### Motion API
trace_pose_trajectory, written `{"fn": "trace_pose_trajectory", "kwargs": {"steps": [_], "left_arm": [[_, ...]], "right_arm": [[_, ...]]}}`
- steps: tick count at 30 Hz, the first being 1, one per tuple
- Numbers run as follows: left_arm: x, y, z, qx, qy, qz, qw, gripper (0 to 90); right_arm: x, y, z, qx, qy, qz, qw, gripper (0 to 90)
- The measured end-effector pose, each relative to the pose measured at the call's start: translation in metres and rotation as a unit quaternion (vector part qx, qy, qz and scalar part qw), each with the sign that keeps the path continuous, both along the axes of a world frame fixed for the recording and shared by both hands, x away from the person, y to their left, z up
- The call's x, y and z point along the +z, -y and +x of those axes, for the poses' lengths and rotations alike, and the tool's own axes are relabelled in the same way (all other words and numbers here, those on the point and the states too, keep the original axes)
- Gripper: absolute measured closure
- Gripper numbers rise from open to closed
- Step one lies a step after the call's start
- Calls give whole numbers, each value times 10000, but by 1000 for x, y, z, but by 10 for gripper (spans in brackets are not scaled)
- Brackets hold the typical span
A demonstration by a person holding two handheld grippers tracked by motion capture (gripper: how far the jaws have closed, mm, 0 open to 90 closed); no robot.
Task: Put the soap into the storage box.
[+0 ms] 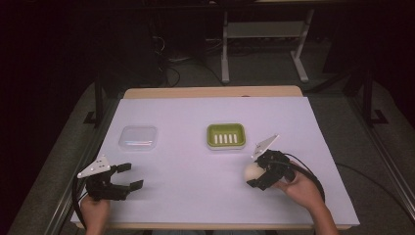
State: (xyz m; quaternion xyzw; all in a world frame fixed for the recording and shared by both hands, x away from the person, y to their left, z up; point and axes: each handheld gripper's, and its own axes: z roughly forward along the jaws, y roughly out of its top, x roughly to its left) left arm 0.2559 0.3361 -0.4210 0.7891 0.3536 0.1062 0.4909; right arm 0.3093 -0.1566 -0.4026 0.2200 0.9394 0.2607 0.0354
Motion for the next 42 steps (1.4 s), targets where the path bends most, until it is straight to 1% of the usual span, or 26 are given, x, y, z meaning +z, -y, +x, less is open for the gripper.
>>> {"fn": "trace_pose_trajectory", "kwargs": {"steps": [4,8,17,20,21,24,26,27,29,30,37,42], "left_arm": [[0,0,0,4,-19,0,10000,132],[0,0,-1,6,-23,12,10000,132],[0,-1,-1,13,-24,7,10000,132],[0,-1,-1,16,-28,5,10000,132],[0,-1,0,12,-19,20,10000,132],[0,-2,0,-12,6,41,10000,132],[-1,-1,0,-21,-32,46,10000,132],[-1,-1,1,-38,-14,68,10000,132],[-1,-1,0,-15,-19,44,10000,132],[-1,0,0,13,-23,-8,10000,132],[-1,-1,0,-2,-38,-2,10000,132],[-1,0,0,-18,-44,10,10000,132]], "right_arm": [[3,-4,3,54,6,-62,10000,240],[6,-9,7,135,-49,-104,9998,240],[13,-17,15,214,-36,-135,9997,240],[16,-20,17,230,-72,-121,9996,240],[16,-21,18,244,-38,-140,9996,240],[18,-23,19,257,-34,-162,9995,240],[19,-26,23,298,-9,-183,9994,240],[20,-27,24,294,-13,-197,9994,240],[20,-29,26,299,-11,-168,9994,240],[21,-29,27,282,-40,-168,9995,240],[22,-33,34,290,-42,-229,9993,239],[24,-35,39,276,-42,-212,9994,240]]}}
